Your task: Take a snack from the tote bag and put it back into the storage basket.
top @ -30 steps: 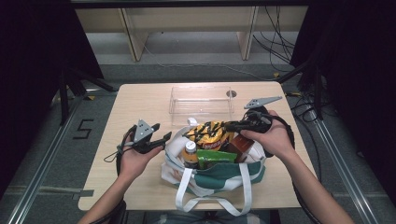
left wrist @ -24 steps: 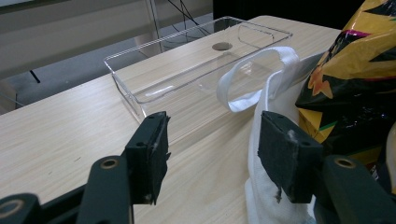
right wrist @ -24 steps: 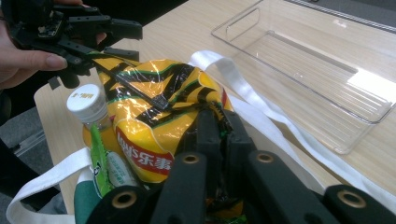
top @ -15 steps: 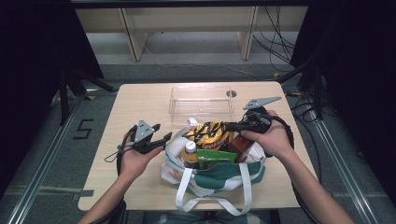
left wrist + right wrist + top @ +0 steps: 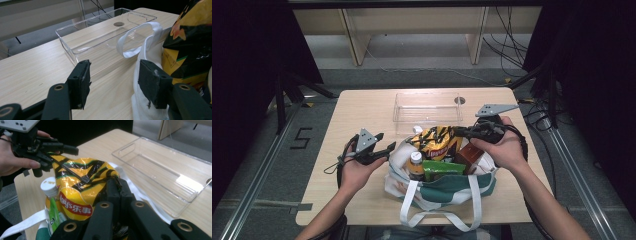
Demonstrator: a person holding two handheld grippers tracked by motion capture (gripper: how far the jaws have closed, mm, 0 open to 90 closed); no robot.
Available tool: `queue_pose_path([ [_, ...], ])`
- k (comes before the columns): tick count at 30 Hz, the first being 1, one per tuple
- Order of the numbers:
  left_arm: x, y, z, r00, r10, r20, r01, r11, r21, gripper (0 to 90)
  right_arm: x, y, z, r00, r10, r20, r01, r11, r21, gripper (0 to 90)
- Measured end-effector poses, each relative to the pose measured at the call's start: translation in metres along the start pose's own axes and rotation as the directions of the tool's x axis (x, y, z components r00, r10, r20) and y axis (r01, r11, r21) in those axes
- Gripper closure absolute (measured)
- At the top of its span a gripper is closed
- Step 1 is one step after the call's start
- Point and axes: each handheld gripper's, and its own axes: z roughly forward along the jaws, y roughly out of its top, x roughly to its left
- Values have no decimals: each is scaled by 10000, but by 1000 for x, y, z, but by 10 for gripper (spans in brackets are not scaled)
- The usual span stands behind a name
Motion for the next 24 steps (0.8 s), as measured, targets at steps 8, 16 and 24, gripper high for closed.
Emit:
queue_pose_path([
  [8, 1, 0, 0, 10000, -13, -20, 13, 10000, -10, 427, 1, 4, -9, 9995, -298, 99, 302, 9984, -484, 900],
  [16, 1, 0, 0, 10000, -27, -29, 27, 10000, -25, 427, 6, 9, -15, 9980, -544, 328, 574, 9935, -981, 900],
  [24, 2, -1, 0, 9999, -144, -59, 144, 9999, -39, 427, 11, 17, -24, 9958, -773, 495, 851, 9792, -1844, 900],
])
